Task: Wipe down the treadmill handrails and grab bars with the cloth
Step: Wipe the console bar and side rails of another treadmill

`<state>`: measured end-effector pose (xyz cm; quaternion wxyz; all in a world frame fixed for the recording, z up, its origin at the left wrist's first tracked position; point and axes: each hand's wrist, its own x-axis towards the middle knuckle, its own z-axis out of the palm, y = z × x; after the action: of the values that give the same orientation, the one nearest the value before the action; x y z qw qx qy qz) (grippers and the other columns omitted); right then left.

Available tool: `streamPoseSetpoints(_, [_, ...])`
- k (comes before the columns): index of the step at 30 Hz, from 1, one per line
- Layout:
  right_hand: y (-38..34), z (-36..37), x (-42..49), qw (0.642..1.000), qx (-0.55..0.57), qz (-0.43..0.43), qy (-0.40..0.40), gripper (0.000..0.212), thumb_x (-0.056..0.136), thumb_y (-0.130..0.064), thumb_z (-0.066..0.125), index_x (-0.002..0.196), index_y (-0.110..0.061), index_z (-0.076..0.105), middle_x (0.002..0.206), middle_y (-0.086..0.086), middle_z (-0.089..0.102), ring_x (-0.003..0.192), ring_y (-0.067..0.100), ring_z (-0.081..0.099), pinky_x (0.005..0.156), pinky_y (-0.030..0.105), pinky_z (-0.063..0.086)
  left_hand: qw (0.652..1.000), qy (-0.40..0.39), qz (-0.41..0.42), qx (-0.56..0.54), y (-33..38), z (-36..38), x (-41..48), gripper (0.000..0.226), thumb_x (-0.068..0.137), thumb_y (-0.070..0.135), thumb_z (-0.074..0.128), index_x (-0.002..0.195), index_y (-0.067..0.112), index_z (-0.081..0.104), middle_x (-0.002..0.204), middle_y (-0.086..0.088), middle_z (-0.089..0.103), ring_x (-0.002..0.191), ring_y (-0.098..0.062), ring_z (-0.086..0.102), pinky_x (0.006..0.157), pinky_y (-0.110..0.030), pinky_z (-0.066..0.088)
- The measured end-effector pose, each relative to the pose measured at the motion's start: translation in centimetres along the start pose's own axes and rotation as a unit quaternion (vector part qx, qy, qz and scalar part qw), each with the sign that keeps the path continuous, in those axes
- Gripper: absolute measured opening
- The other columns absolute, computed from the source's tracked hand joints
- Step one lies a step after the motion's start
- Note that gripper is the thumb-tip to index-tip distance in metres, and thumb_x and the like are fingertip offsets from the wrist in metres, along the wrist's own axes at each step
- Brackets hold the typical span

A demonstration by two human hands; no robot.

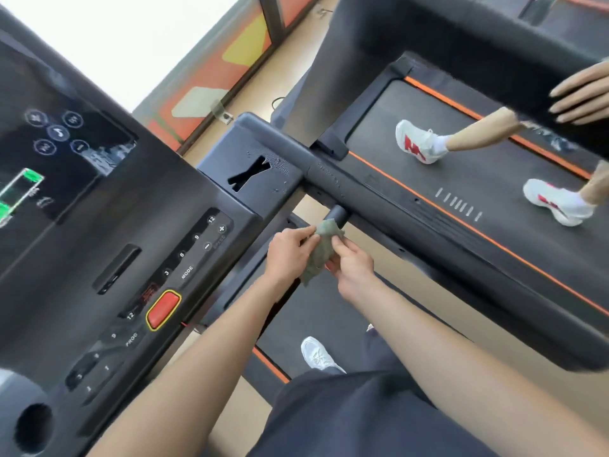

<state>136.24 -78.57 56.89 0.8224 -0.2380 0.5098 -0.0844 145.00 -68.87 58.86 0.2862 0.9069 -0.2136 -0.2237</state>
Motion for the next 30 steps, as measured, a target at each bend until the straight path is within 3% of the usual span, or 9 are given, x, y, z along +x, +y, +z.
streamPoseSetpoints(3, [-1.3,0.5,0.7,0.999,0.027,0.025,0.035,0.009,0.094,-0.018,0.07,0.102,-0.019,0.074,0.108,0.008,0.075,0.097,0.024,0.072,0.092,0.039,0.057,1.0,-0.001,0.003,-0.006,1.4,0.2,2.0,0.024,0.094,0.038,0.062,0.091,0.021,0.079,0.08,-0.006,0.074,0.084,-0.025,0.068,0.078,-0.037,0.053])
streamPoseSetpoints(7, [-2.4,0.9,1.1,0.991,0.105,0.04,0.075,0.011,0.094,-0.017,0.071,0.105,-0.018,0.072,0.101,0.007,0.075,0.093,0.023,0.072,0.095,0.038,0.056,0.999,0.028,0.006,-0.023,2.4,0.2,3.6,0.014,0.091,0.033,0.07,0.094,0.028,0.083,0.085,0.004,0.079,0.084,-0.013,0.071,0.078,-0.032,0.053])
streamPoseSetpoints(14, [-2.2,0.5,1.1,0.991,0.129,0.016,0.04,0.019,0.094,-0.013,0.07,0.113,-0.013,0.07,0.095,0.006,0.078,0.095,0.021,0.074,0.1,0.038,0.054,0.994,0.102,-0.031,-0.01,5.4,1.4,4.9,0.02,0.091,0.041,0.068,0.096,0.028,0.081,0.093,0.004,0.078,0.094,-0.022,0.07,0.086,-0.039,0.054])
streamPoseSetpoints(16, [-1.8,0.6,1.1,0.992,0.12,0.001,0.025,0.024,0.093,-0.007,0.069,0.115,-0.016,0.07,0.101,0.005,0.077,0.098,0.022,0.073,0.099,0.04,0.054,0.996,0.07,-0.043,-0.024,4.9,1.3,5.1,0.021,0.091,0.043,0.069,0.098,0.028,0.081,0.094,0.004,0.078,0.096,-0.02,0.071,0.088,-0.039,0.054])
streamPoseSetpoints(20, [-0.4,0.8,1.3,0.997,0.06,-0.037,0.02,0.049,0.091,0.003,0.066,0.137,-0.012,0.06,0.122,0.01,0.071,0.113,0.028,0.068,0.102,0.049,0.052,0.998,-0.048,-0.005,-0.03,2.7,-0.4,5.1,0.022,0.088,0.044,0.07,0.095,0.025,0.081,0.089,0.001,0.078,0.093,-0.019,0.073,0.087,-0.04,0.057])
streamPoseSetpoints(27, [3.3,0.3,-0.7,0.996,-0.057,-0.066,-0.029,0.047,0.094,0.007,0.06,0.136,-0.014,0.059,0.124,0.009,0.07,0.115,0.024,0.067,0.105,0.048,0.05,0.983,-0.18,0.019,0.013,-1.7,-3.0,1.9,0.042,0.076,0.063,0.064,0.107,0.037,0.077,0.087,0.009,0.079,0.092,-0.012,0.074,0.087,-0.041,0.058])
streamPoseSetpoints(30, [5.2,-0.1,-2.5,0.99,-0.107,-0.049,-0.071,0.041,0.095,0.006,0.06,0.131,-0.014,0.061,0.12,0.006,0.073,0.112,0.023,0.069,0.101,0.048,0.053,0.979,-0.197,0.026,0.036,-3.8,-4.1,-0.7,0.03,0.087,0.055,0.067,0.101,0.031,0.078,0.081,0.009,0.076,0.082,-0.009,0.071,0.081,-0.038,0.056])
